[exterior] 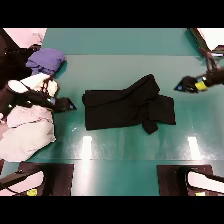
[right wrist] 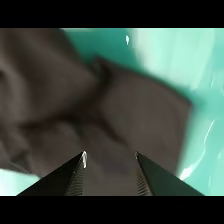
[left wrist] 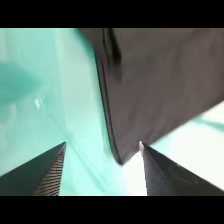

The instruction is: Fold the shirts.

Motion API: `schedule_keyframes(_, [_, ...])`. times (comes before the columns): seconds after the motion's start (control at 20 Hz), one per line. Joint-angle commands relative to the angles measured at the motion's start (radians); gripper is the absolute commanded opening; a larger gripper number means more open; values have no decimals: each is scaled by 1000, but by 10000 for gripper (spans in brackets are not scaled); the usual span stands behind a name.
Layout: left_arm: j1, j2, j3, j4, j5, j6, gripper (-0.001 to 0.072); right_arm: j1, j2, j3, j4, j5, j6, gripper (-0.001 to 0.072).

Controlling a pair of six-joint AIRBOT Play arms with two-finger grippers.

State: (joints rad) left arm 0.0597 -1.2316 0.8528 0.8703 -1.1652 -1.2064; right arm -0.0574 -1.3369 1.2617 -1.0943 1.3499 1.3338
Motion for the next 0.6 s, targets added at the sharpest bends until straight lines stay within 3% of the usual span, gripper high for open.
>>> schedule_keyframes(0.0, [-85,2,-132,-47,46,37,547,-120,64,-178,4,26,-21,369])
schedule_keyframes(0.25, [-207,-4,-177,-74,143,24,546,-194,97,-254,2,23,-45,369])
schedule_keyframes(0.55, [-220,-44,-176,-146,181,3,546,-217,97,-254,3,23,-45,369])
